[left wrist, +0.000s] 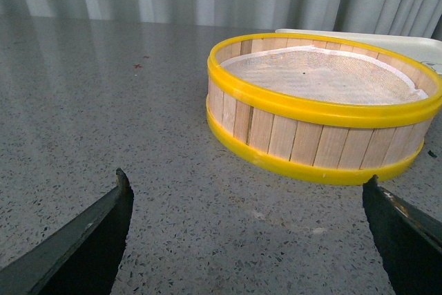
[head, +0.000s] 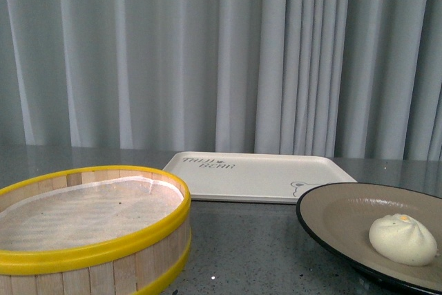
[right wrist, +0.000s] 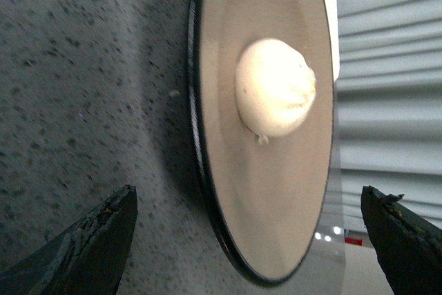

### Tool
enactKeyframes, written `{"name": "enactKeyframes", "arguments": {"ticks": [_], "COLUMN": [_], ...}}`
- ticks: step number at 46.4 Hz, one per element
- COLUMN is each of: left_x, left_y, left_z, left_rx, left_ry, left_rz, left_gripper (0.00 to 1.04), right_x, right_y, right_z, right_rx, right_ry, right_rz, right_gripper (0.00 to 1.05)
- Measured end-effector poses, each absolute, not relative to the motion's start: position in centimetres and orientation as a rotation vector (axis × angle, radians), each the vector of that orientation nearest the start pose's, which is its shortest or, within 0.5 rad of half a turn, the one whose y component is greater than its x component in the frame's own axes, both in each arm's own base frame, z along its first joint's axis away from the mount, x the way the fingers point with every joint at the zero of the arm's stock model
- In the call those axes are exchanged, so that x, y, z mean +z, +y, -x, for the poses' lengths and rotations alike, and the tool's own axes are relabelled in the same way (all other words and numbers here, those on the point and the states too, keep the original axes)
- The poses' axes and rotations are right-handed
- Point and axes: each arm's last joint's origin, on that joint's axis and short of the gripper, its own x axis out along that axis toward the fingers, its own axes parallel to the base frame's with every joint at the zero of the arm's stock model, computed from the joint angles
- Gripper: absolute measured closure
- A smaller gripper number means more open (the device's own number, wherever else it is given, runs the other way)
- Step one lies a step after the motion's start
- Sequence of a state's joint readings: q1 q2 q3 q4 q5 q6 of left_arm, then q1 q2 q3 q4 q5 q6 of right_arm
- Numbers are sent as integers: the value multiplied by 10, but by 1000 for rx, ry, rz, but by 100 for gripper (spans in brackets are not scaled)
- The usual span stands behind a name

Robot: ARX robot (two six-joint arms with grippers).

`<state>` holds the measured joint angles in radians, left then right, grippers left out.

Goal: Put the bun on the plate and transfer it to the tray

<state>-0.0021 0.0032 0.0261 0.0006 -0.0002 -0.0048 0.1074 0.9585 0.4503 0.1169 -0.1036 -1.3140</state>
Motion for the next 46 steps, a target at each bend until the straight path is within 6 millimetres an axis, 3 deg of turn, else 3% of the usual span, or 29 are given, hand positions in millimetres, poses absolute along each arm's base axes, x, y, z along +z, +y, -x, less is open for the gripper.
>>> {"name": "enactKeyframes", "arguments": {"ticks": [15, 46], "left_x": [172, 172], "left_y": [0, 0], "left_z": [-96, -96], "left_rx": [-2, -2], "left_ry": [-23, -23], "left_rz": [4, 5], "left_gripper": [7, 7], "right_x": [217, 207], "right_y": [26, 28], "right_z": [-220, -235], "right_rx": [459, 496], "right_ry": [186, 193], "right_rz": [1244, 1224], "right_gripper": [8, 11]}}
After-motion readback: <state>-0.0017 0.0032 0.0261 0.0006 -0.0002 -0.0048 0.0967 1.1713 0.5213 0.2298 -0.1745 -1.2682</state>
